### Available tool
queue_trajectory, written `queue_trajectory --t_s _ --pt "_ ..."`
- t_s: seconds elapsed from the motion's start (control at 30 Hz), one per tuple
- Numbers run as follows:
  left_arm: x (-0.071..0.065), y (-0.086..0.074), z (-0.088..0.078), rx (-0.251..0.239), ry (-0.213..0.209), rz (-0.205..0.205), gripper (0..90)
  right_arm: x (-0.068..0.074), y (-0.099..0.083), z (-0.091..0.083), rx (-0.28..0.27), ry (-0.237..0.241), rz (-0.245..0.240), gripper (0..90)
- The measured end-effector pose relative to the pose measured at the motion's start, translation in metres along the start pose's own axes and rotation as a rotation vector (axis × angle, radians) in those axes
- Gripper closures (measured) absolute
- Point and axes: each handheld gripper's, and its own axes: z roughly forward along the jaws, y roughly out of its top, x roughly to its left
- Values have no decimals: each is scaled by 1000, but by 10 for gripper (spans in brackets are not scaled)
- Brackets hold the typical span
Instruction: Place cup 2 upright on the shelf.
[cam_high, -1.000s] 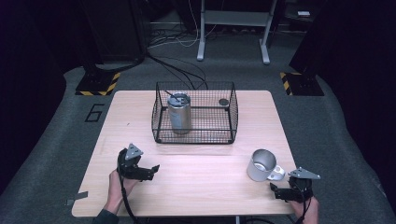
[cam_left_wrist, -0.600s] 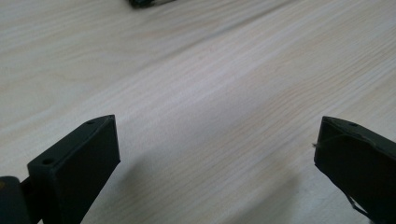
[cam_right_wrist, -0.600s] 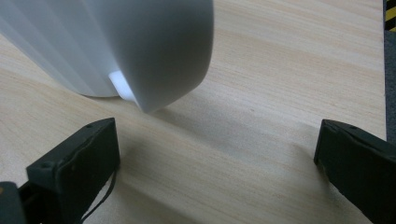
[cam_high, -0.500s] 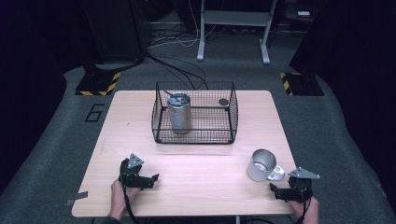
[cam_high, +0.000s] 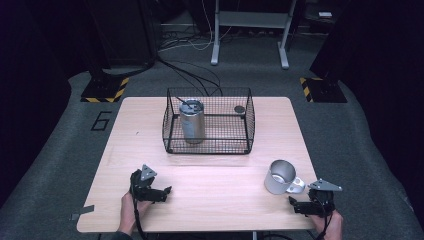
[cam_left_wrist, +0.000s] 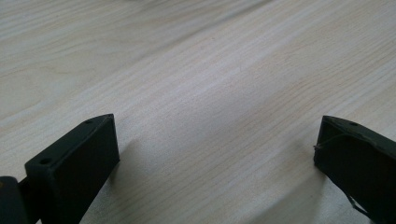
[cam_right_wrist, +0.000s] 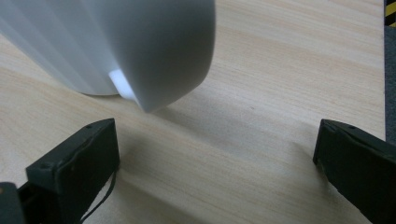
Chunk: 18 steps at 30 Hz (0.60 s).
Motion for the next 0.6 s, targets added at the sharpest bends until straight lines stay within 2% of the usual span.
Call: queue_trajectory --t_s 0.03,0.1,0.2,0.23,0.47,0.5,0.6 --pt "0 0 0 5 -1 6 0 1 0 0 2 2 6 0" --pt "-2 0 1 -6 2 -24 0 1 0 -1 10 10 -10 0" --pt "-1 1 0 13 -9 -13 0 2 -1 -5 -4 41 6 1" --pt "-1 1 0 12 -8 -13 0 2 -2 -6 -9 44 -3 2" --pt "-1 1 0 5 -1 -11 1 3 2 -22 -27 62 13 0" --pt "-2 1 1 -3 1 -22 2 3 3 -25 -30 67 14 0" --pt "-2 1 1 2 1 -16 2 4 9 -34 -41 74 -4 0"
